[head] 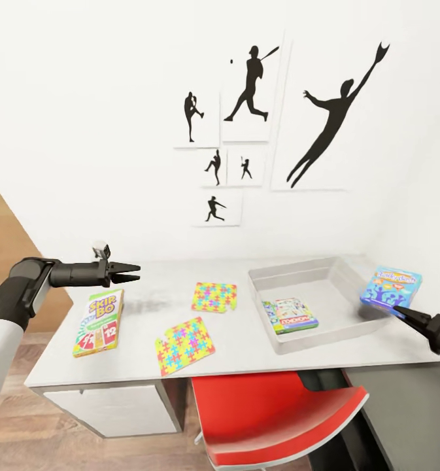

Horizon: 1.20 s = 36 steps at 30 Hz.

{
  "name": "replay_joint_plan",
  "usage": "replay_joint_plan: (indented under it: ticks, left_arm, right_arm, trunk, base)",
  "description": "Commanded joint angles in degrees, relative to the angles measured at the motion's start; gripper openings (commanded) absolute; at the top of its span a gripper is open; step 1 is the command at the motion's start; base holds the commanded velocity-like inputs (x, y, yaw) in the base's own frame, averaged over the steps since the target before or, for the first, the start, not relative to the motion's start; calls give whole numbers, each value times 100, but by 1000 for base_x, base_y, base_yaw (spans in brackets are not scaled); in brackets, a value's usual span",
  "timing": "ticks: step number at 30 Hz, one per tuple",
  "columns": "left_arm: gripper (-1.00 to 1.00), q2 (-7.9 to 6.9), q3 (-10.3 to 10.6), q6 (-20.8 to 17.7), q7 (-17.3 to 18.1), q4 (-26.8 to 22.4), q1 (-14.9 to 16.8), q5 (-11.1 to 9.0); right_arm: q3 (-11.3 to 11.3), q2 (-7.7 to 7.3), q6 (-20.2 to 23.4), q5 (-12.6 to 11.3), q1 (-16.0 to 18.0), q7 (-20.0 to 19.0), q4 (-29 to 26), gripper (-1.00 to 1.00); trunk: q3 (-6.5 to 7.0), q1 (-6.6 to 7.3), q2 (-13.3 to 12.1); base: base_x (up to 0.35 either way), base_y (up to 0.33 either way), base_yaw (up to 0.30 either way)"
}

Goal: Put all the toys in the child's room - the three board games (two on the bed and one on the table), the two jigsaw puzzles on the table, and the tennis ball on the table - inside the toy box on the table in the child's room.

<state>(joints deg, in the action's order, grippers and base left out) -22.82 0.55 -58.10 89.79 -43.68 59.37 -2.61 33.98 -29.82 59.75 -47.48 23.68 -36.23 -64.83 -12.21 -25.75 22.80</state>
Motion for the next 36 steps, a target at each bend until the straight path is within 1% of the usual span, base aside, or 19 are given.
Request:
replay_joint_plan:
  ticks: [1, 3, 6, 8, 9, 11, 20, 26, 36]
  left_arm:
    - [100, -3, 6, -61, 21, 0, 4, -5]
    - [100, -3, 6, -61, 21, 0, 4, -5]
    - [100, -3, 6, -61, 21, 0, 4, -6]
    - [100, -7, 6, -61, 21, 0, 4, -4]
    - [100, -9, 6, -61, 21, 0, 4, -3]
    - [100, -10, 1, -61, 21, 0, 4, -3]
    - [100, -12, -8, -61, 21, 1, 4, -3]
    - [100, -12, -11, -61, 21, 0, 4, -6]
    - [100, -7, -9, -61, 21, 0, 4, -15]
  right_arm:
    - [-45, -12, 25, 50, 54, -22, -28, -100]
    - [-225, -22, 25, 48, 156, 12, -58, -100]
    - [-709, -32, 25, 47, 315, 95, -82, -100]
    - [-895, -32, 25, 35, 361, 138, -88, -100]
    - [-927, -30, 25, 31, 369, 146, -86, -100]
    - [-964, -32, 25, 30, 377, 154, -84, -100]
    - [-998, -44, 25, 30, 383, 160, -89, -100]
    - [-1003, -47, 25, 44, 383, 167, -72, -100]
    - [-1007, -52, 25, 54, 386, 177, -76, -100]
  trunk:
    - [-14, -3, 12]
    - [-16, -3, 12]
    - [-17, -3, 12]
    - [-17, -3, 12]
    - [-18, -3, 12]
    - [-18, -3, 12]
    - [-18, -3, 12]
    - [-18, -3, 12]
    - [-18, -3, 12]
  base:
    - [5, 2, -34]
    - [3, 1, -20]
    - [1, 0, -8]
    - [0, 0, -2]
    - [0, 0, 0]
    - [0, 0, 0]
    - [3, 19, 0]
    - [149, 135, 0]
    - [35, 17, -29]
